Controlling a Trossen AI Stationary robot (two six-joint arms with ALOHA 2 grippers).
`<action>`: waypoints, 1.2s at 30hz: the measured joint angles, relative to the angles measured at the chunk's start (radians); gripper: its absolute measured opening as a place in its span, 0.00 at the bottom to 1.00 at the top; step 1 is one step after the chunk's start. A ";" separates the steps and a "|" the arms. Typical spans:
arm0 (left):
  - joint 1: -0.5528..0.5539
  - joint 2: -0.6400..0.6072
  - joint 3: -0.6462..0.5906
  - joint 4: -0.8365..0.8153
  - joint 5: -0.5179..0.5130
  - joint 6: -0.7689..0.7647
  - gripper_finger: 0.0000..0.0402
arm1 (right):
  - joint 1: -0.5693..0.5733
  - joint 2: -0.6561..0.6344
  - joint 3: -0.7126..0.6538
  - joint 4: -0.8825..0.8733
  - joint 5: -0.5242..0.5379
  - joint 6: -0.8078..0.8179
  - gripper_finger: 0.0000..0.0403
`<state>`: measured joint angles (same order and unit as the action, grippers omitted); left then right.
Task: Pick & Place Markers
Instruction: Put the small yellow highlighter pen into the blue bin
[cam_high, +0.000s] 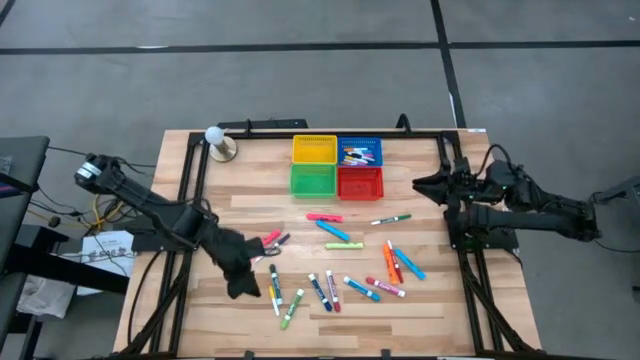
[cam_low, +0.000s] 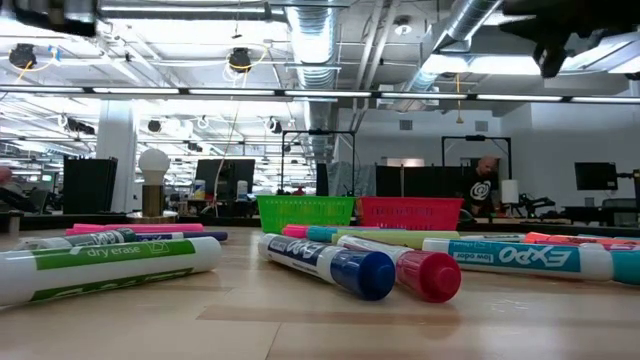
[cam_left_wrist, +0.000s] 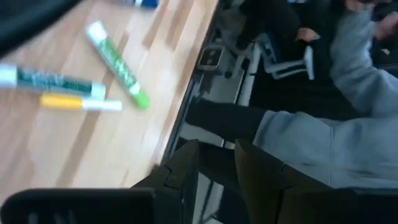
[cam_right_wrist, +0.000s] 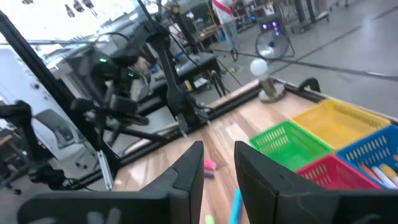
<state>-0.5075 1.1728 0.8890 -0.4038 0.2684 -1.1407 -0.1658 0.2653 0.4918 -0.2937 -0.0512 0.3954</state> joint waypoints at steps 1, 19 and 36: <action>-0.023 0.008 0.000 -0.005 -0.021 -0.041 0.26 | 0.000 -0.011 -0.015 0.000 0.001 0.000 0.20; -0.225 0.277 0.000 0.010 -0.300 -0.808 0.26 | 0.000 -0.078 -0.091 0.050 -0.002 0.016 0.20; -0.191 0.437 0.000 0.027 -0.399 -1.078 0.26 | 0.000 -0.078 -0.091 0.049 -0.004 0.012 0.20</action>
<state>-0.6987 1.6095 0.8886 -0.3771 -0.1310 -2.2189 -0.1658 0.1875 0.4011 -0.2451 -0.0551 0.4076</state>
